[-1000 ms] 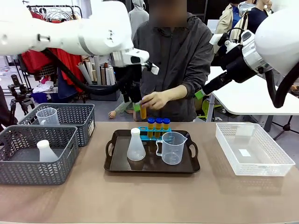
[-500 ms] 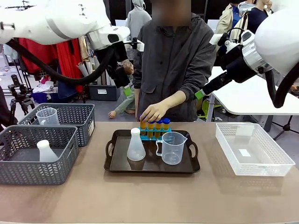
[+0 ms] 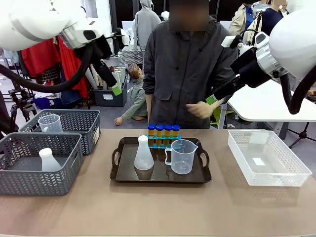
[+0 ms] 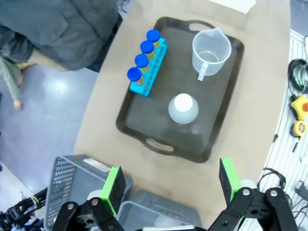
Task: Prepare the laboratory tools.
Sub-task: Pick up one Small flask and place it on the Handle tray.
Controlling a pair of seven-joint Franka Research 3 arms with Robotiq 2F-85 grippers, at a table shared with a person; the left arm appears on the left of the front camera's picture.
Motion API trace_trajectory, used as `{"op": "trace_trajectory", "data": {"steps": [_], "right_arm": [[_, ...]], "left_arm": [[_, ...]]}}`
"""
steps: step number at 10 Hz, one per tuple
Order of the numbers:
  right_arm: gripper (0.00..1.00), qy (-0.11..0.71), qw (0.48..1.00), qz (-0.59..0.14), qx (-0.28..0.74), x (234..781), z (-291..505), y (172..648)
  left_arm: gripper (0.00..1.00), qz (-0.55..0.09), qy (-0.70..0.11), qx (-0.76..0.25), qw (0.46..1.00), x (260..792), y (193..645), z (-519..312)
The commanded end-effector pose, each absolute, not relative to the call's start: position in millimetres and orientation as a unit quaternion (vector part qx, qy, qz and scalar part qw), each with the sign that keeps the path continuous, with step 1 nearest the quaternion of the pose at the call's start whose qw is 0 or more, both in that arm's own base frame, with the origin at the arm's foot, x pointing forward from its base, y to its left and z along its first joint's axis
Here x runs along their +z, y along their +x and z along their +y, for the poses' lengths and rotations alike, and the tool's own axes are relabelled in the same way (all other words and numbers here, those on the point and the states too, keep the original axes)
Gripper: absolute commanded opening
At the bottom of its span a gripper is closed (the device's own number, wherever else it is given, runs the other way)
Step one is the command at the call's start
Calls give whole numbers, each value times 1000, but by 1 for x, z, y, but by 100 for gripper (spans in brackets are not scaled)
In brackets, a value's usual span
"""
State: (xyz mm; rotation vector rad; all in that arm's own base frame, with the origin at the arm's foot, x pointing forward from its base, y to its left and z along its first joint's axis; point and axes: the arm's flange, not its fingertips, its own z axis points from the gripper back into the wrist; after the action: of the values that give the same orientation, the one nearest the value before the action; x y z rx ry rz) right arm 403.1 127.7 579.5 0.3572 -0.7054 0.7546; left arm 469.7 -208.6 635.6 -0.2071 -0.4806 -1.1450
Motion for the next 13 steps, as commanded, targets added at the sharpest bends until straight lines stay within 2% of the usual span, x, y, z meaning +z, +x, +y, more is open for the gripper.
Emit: {"op": "trace_trajectory", "data": {"steps": [1,6,13], "right_arm": [[100,176,854,-336,357,581,128,403],[100,176,854,-336,357,581,128,403],[100,176,854,-336,357,581,128,403]], "left_arm": [[100,-256,-120,-550,786,623,464,-193],[100,-275,-164,-553,769,621,468,-170],[100,-265,-155,-546,779,625,474,-176]]}}
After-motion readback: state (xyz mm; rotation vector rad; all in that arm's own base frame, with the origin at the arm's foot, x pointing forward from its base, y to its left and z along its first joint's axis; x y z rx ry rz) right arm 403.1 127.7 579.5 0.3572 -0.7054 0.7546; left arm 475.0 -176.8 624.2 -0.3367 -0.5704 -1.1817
